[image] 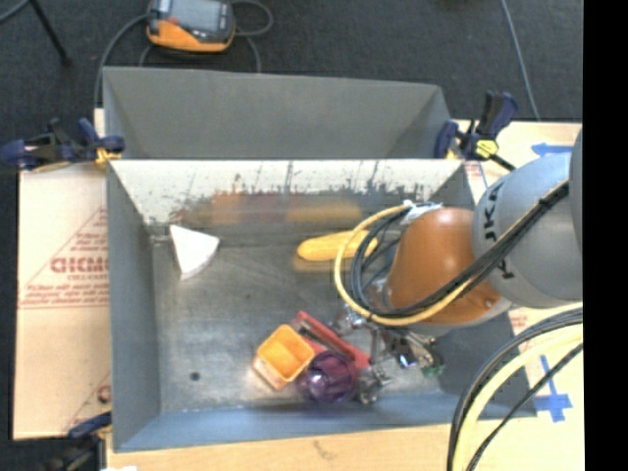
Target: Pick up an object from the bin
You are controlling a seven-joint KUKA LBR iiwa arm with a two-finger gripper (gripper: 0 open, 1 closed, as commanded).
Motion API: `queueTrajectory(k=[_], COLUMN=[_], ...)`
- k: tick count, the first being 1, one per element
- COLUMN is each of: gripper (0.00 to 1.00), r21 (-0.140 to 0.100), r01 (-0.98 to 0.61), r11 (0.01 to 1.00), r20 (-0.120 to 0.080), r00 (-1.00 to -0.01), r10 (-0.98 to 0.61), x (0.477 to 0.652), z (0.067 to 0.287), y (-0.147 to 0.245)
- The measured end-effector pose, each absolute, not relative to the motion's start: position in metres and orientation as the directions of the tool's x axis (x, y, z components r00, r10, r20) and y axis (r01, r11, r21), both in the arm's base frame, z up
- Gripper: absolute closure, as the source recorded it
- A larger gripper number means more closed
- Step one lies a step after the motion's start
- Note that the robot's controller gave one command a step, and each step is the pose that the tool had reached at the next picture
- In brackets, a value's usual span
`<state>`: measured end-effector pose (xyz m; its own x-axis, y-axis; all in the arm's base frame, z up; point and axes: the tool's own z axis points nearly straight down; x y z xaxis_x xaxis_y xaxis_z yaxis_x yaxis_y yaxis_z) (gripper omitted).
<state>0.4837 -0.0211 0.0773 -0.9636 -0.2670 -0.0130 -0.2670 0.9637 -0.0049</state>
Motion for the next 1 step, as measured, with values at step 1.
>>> queueTrajectory(k=[1], gripper=[1.0], r21=[-0.019], r01=[-0.399], r11=[0.917], r20=[-0.052], r00=[-0.915], r10=[-0.399], x=[0.4899], z=[0.0789], y=[0.0373])
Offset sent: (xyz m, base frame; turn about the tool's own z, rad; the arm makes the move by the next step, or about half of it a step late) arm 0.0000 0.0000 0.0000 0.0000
